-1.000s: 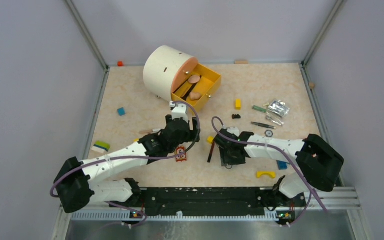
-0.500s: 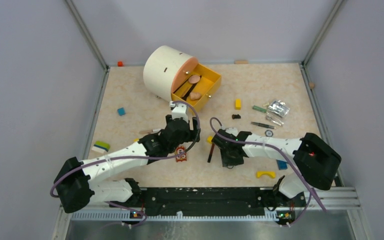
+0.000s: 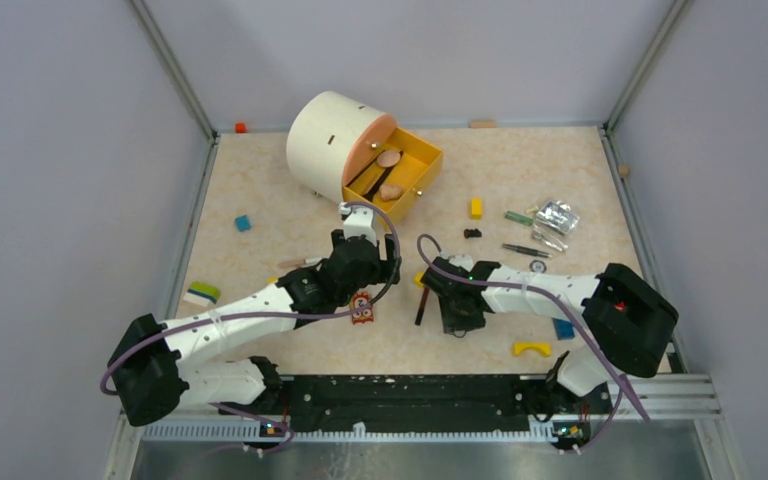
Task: Organize the makeup
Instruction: Pick up the makeup tool from the center of the board.
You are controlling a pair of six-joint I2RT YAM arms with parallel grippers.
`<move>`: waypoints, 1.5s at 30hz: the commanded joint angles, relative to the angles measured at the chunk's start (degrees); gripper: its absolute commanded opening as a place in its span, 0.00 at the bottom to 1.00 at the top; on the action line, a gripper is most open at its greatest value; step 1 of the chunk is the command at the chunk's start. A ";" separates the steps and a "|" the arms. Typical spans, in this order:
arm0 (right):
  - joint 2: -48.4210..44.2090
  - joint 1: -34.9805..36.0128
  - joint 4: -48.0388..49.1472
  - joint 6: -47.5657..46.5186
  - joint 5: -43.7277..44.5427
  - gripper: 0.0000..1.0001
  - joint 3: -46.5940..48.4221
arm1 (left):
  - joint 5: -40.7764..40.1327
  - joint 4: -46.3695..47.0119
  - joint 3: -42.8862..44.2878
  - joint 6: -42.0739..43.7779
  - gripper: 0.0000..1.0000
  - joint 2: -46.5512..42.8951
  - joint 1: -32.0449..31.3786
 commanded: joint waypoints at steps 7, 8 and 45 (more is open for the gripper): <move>8.00 -0.31 6.65 0.92 -0.65 0.34 -4.15 | 0.04 2.62 0.20 0.15 0.87 0.41 0.23; 7.93 -0.47 6.58 0.94 -0.47 0.33 -4.10 | 0.03 2.63 0.28 0.15 0.87 0.42 0.23; -6.15 -6.11 -1.52 -1.01 7.81 0.30 -0.08 | 1.79 3.43 1.26 0.68 0.87 2.31 0.32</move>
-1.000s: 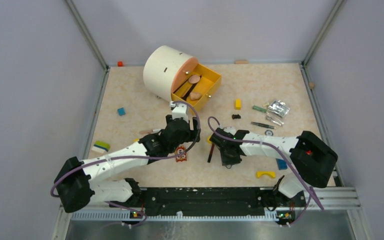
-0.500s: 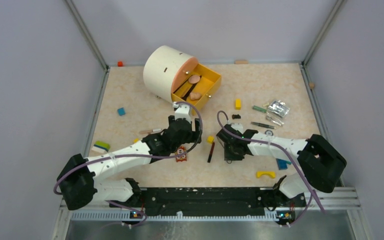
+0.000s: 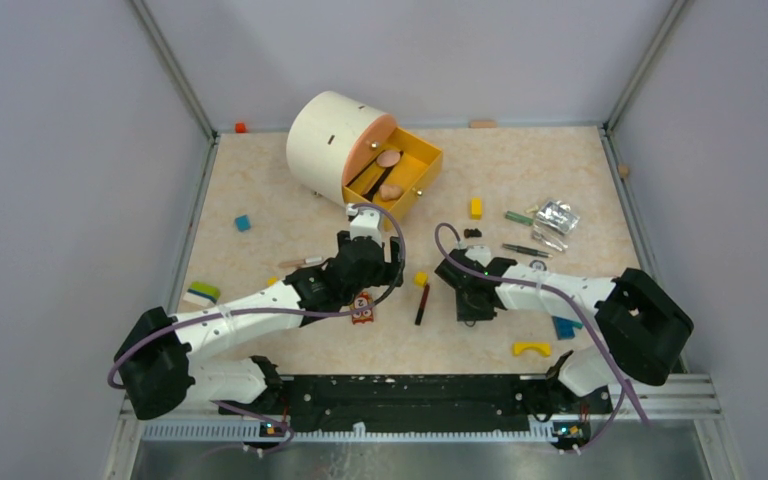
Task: Organize the makeup
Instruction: Pick up the makeup tool from the center of the board.
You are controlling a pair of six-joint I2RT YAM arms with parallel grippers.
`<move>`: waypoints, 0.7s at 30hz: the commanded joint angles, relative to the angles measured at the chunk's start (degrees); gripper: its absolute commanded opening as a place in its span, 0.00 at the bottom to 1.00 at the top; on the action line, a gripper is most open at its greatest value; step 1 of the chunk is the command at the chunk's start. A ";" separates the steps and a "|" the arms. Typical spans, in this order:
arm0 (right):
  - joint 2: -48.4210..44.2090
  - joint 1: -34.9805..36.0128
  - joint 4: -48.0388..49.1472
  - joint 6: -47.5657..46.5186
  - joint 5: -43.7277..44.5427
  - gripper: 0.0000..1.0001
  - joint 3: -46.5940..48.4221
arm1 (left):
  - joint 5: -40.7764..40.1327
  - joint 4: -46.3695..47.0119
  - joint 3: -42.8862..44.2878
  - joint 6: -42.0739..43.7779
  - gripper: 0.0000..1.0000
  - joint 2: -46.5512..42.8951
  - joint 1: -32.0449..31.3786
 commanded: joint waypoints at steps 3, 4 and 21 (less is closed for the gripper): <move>-1.81 -0.54 -4.40 -1.80 2.93 0.30 3.62 | 0.19 2.39 1.46 0.30 0.87 -0.38 0.30; -1.92 -0.54 -4.59 -1.86 3.00 0.30 3.99 | 0.13 2.37 1.44 0.30 0.87 -0.40 0.30; -3.92 -0.52 -7.31 -2.47 4.29 0.31 6.47 | 0.05 2.11 1.33 0.35 0.87 -0.72 0.30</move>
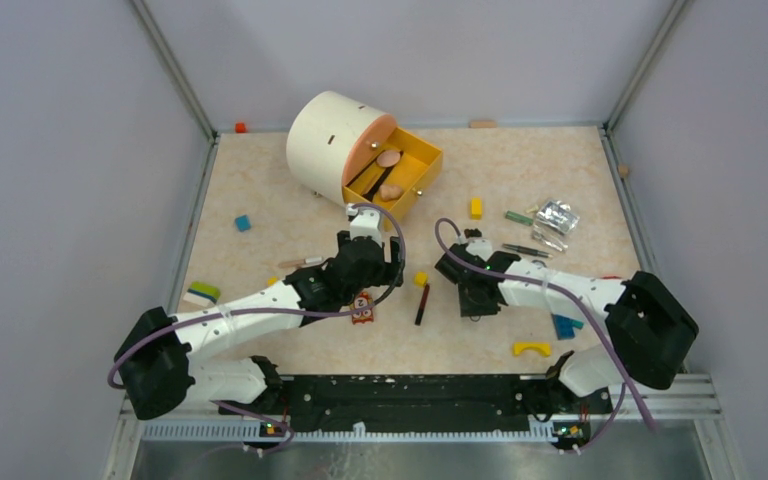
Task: Organize the makeup
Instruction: Pick up the makeup tool from the center of the board.
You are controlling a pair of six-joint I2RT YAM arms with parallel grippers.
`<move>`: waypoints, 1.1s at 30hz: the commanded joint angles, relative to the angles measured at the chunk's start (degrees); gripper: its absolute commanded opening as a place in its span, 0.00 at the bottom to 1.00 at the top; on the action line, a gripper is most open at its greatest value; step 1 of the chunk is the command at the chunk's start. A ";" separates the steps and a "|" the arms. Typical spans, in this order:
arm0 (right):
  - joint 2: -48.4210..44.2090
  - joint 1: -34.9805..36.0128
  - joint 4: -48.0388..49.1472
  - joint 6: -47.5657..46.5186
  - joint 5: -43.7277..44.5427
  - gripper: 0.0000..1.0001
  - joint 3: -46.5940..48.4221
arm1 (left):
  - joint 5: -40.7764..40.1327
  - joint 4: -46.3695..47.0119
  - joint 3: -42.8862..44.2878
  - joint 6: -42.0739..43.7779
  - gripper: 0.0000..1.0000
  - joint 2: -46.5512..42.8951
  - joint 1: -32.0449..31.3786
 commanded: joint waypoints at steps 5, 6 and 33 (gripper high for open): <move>-3.72 -0.50 -2.66 -0.47 2.34 0.31 4.13 | 0.14 2.11 1.58 0.60 0.87 -0.64 0.35; -3.86 -0.54 -2.99 -0.50 2.42 0.31 4.42 | 0.10 1.94 1.68 0.65 0.87 -0.60 0.38; 1.03 -4.85 -9.76 -9.42 7.05 0.31 30.77 | -9.78 -21.45 17.30 4.28 0.90 -8.24 5.66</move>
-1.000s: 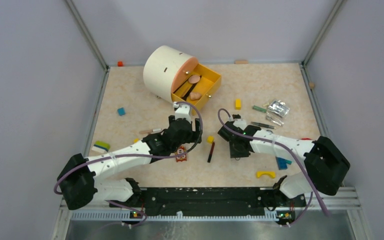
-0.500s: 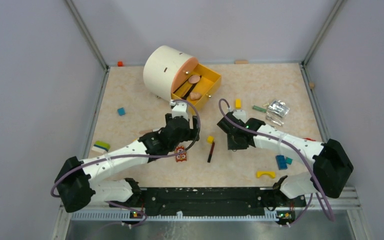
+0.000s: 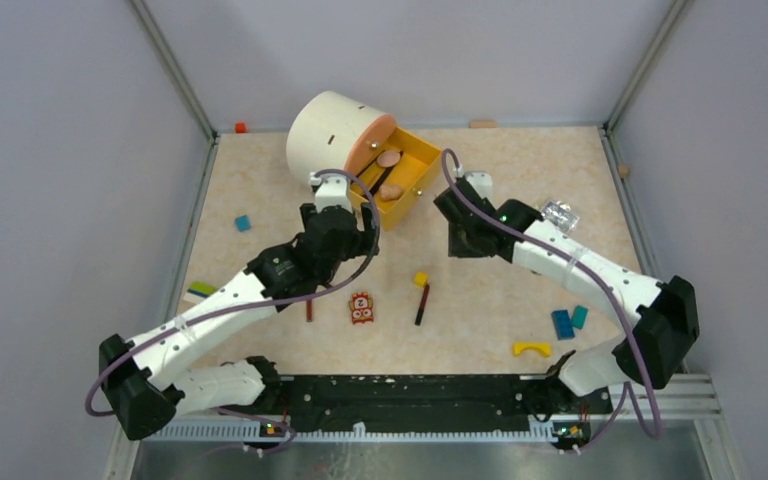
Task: Organize the makeup
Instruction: Pick up the makeup tool from the center of the board, then place the makeup tool in the drawer.
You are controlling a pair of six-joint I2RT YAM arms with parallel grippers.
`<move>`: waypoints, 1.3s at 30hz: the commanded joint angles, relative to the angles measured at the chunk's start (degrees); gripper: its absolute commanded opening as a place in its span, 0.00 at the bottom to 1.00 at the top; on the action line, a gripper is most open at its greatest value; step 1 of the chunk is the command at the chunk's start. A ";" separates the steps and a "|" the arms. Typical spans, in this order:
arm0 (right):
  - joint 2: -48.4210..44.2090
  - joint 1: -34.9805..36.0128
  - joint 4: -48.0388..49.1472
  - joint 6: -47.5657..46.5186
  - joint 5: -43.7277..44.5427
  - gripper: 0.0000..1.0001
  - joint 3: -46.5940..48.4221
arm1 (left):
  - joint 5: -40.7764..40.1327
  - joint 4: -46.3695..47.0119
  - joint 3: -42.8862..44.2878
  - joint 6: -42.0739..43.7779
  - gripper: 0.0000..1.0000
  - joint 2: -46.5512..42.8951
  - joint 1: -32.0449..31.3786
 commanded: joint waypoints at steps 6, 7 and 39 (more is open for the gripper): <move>6.06 -2.11 -1.30 -7.17 3.21 0.32 15.27 | -6.95 -7.11 7.18 5.66 0.91 -5.04 0.30; 7.05 -2.18 -0.91 -7.64 3.16 0.32 16.36 | -7.28 -7.24 7.16 5.94 0.91 -6.15 0.31; 39.26 -6.69 4.81 -9.21 -7.89 0.33 57.76 | -18.55 -6.79 -1.14 12.18 0.98 -19.15 0.85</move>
